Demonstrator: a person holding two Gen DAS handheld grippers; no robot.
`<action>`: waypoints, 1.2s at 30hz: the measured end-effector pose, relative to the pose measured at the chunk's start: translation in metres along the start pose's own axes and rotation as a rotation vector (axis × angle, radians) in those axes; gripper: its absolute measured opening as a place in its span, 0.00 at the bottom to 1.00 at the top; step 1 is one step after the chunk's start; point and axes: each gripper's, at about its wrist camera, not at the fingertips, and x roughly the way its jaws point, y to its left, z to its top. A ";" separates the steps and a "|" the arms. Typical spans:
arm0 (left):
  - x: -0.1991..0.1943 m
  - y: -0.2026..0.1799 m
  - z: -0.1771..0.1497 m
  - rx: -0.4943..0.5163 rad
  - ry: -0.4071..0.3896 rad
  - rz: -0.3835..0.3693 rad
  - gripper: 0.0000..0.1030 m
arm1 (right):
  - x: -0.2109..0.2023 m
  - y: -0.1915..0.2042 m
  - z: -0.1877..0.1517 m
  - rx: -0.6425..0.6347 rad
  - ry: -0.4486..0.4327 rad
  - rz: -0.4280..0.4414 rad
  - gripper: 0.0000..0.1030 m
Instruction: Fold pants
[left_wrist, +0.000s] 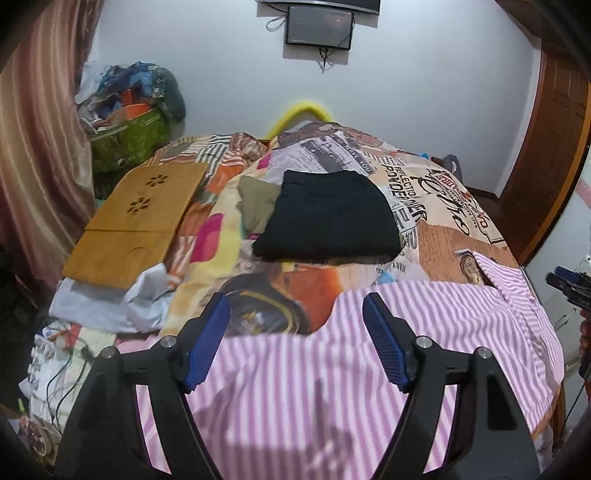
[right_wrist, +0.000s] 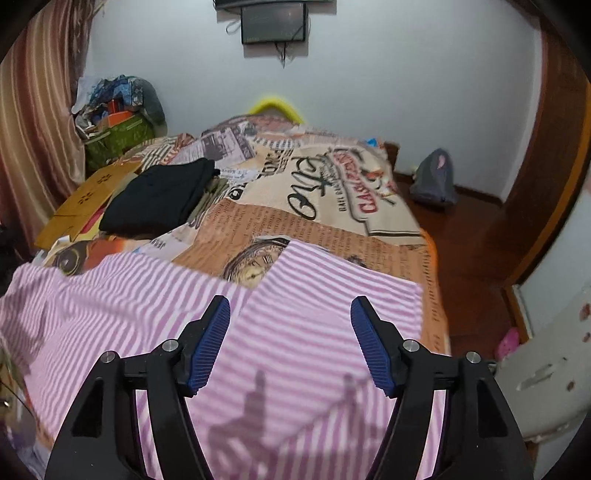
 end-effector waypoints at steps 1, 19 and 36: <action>0.009 -0.004 0.005 0.010 0.005 -0.002 0.72 | 0.014 -0.003 0.007 0.013 0.016 0.017 0.62; 0.112 -0.051 0.008 0.083 0.106 -0.037 0.72 | 0.208 -0.036 0.042 0.025 0.332 0.115 0.52; 0.081 -0.162 0.005 0.156 0.170 -0.250 0.72 | 0.098 -0.058 0.047 0.074 0.134 0.084 0.08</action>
